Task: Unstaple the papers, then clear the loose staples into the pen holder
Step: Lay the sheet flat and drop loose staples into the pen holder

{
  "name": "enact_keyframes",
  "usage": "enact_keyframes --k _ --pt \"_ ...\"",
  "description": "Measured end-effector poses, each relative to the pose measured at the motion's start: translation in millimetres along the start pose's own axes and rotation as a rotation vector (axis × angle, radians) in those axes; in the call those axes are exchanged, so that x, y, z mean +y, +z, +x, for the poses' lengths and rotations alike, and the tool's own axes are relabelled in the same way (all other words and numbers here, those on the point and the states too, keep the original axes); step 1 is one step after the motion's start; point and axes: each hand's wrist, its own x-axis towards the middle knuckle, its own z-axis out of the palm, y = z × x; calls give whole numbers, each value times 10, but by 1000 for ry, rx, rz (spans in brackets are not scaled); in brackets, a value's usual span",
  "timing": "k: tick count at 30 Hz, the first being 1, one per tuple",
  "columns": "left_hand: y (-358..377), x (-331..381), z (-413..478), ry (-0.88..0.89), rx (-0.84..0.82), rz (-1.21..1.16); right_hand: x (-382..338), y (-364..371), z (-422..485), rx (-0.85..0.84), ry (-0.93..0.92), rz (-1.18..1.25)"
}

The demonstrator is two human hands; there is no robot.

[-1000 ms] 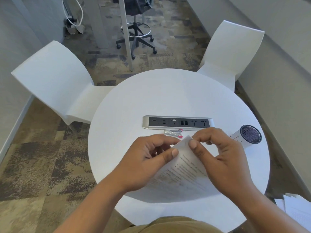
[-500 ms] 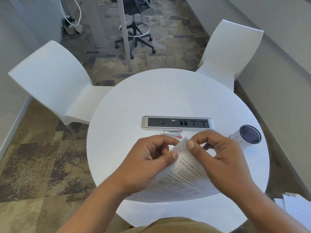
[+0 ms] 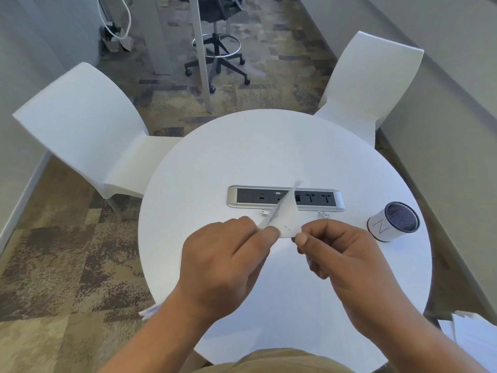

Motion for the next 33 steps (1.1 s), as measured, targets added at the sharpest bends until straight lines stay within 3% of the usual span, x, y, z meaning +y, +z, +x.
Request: enact_keyframes --k 18,24,30,33 --pt "5 -22 4 -88 47 -105 68 -2 13 -11 -128 5" --pt "-68 -42 84 -507 135 -564 619 -235 326 249 -142 -54" --pt "-101 -201 184 -947 202 -1120 1201 -331 414 -110 31 188" --pt "14 -421 81 -1207 261 -1184 1326 -210 356 -106 109 186"
